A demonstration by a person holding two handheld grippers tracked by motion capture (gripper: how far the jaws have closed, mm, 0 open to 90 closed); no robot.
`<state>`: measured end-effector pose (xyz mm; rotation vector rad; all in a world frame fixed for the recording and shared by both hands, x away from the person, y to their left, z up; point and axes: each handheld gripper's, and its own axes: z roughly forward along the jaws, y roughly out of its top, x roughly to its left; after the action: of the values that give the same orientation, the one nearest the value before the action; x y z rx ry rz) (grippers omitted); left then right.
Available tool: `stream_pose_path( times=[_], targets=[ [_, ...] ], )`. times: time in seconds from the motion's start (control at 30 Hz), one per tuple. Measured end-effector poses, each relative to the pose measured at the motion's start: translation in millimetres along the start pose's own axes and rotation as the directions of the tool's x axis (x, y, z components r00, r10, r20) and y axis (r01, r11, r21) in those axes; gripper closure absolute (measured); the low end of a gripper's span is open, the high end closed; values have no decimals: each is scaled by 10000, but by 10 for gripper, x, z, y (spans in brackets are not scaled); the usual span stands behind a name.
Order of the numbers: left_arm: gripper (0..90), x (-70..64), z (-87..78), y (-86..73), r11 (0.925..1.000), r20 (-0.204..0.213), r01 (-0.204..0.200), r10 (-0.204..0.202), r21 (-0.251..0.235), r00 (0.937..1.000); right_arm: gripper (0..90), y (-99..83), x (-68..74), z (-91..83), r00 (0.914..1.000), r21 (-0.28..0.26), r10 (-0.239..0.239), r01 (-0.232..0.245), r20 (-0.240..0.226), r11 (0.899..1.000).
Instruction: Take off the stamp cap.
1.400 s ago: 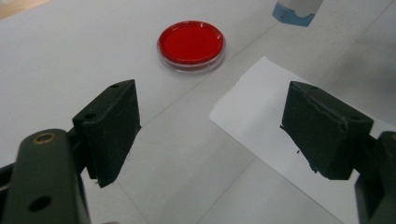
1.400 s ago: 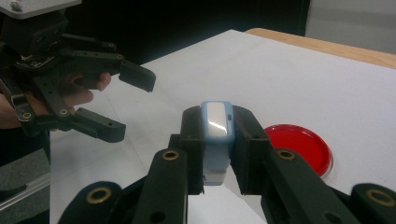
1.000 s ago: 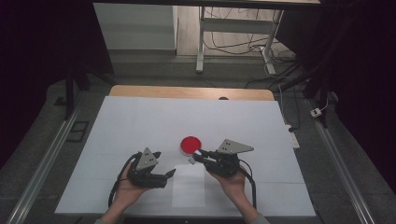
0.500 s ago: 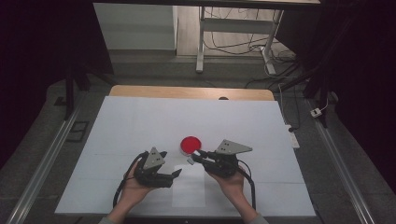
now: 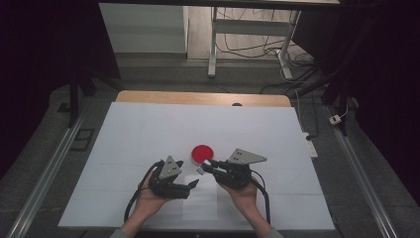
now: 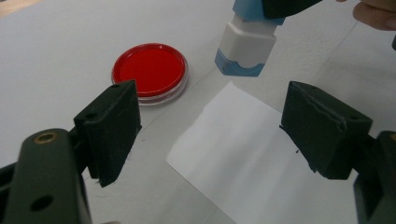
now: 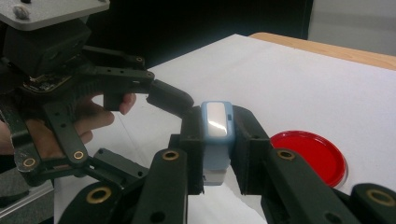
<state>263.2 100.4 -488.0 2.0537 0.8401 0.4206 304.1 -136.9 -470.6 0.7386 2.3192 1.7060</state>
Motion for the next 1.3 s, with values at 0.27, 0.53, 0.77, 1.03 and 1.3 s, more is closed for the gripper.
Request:
stream_pose_path(
  times=[0.27, 0.53, 0.77, 1.03, 1.3],
  targets=[
    [203, -16, 37, 30, 10000, -57, 25, -26, -54, 10000, 753, 0, 5, 1, 10000, -60, 7, -6, 65, 10000],
    [207, -48, 81, 42, 10000, -100, -38, 38, -13, 9999, 753, -8, 16, 17, 10000, -47, 17, -17, 93, 10000],
    [216, -77, 118, 49, 9998, -236, -210, 211, 75, 9995, 753, -15, 24, 31, 9999, -83, 69, -68, 93, 9999],
    [246, -114, 166, 57, 9994, -437, -341, 343, 73, 9985, 753, -24, 29, 41, 9999, -114, 102, -101, 89, 9999],
    [331, -160, 208, 71, 9981, -572, -610, 608, -29, 9965, 753, -30, 33, 44, 9996, -238, 263, -261, 80, 9994]
  ],
)
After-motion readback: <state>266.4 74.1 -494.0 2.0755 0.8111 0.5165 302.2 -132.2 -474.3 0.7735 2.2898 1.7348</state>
